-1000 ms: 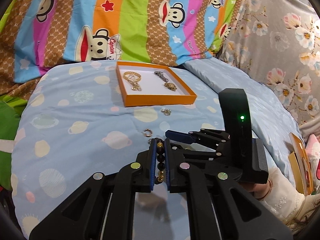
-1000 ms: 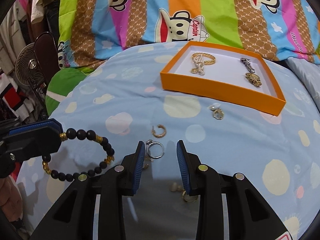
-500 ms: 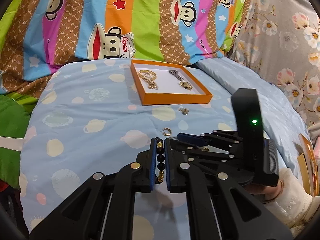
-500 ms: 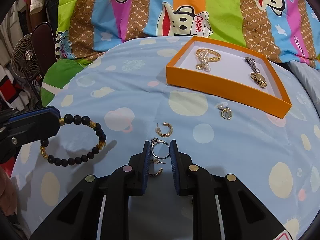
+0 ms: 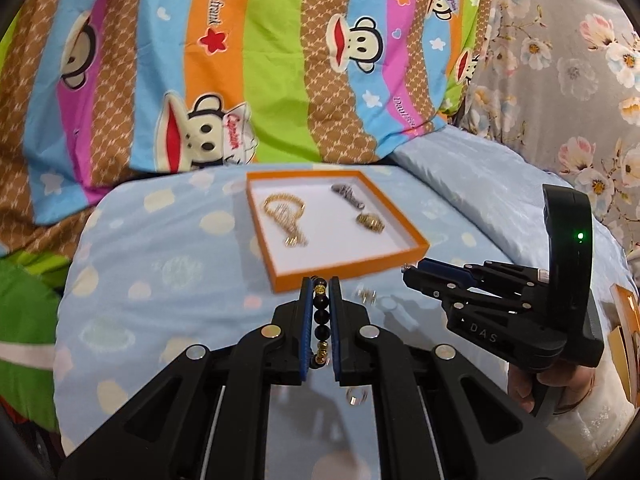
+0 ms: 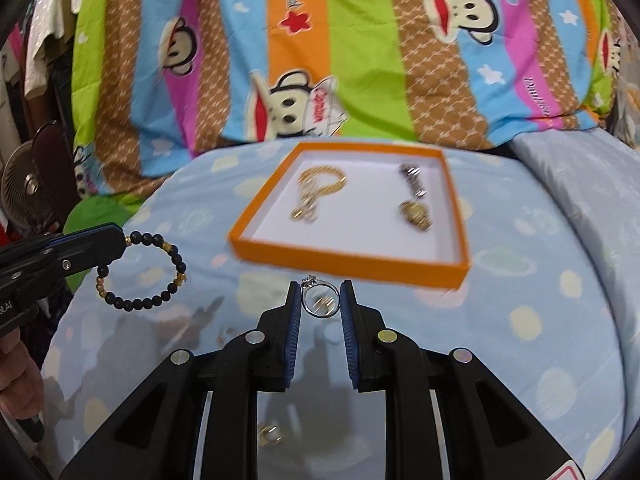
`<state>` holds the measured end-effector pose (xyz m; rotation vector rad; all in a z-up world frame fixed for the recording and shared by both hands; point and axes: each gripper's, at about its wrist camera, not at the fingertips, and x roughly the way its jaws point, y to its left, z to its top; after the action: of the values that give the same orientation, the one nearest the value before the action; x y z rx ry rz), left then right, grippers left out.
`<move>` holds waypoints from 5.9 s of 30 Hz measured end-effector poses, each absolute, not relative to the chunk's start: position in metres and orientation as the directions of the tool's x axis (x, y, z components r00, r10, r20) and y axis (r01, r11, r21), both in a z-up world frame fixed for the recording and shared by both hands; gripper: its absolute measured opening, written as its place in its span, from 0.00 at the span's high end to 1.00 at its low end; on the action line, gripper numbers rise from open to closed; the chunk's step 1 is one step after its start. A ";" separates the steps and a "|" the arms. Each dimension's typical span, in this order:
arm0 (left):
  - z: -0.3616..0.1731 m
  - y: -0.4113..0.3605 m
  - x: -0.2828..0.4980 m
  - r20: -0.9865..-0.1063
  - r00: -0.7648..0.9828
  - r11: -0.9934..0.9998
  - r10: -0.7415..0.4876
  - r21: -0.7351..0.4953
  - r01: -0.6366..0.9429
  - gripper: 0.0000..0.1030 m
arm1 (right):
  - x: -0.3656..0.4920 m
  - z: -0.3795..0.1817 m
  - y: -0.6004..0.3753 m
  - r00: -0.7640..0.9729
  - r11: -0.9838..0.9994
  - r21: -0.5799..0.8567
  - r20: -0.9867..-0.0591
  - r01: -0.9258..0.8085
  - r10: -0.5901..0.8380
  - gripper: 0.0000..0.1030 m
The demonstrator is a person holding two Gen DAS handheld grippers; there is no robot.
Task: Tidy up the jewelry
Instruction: 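Carry the bead bracelet and silver ring into the orange box and open both grippers, then withdraw both grippers from the box toward the earrings on the sheet, then grasp a gold hoop earring with the left gripper, then grasp a second gold hoop earring with the right gripper while the left gripper holds its hoop, then carry both hoop earrings into the orange box and open both grippers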
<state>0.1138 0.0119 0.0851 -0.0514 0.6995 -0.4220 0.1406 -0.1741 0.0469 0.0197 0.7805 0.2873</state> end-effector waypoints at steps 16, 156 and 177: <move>0.036 -0.044 0.227 -0.636 0.631 0.890 -0.445 -0.238 0.388 0.93 | 0.230 0.009 -0.203 0.647 0.972 0.125 -0.728 -0.200 0.227 0.82; -0.015 0.040 0.081 -0.775 0.595 0.975 -0.214 -0.136 0.174 0.84 | 0.123 -0.013 -0.089 0.505 0.894 0.115 -0.791 -0.433 0.346 0.83; 0.042 0.013 0.147 -0.707 0.639 0.949 -0.302 -0.161 0.271 0.84 | 0.181 0.037 -0.174 0.629 0.950 0.156 -0.718 -0.271 0.298 0.84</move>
<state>0.1475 0.0131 0.0423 -0.0409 0.8143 -0.3273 0.1811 -0.1739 0.0366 0.0342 0.8292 0.3261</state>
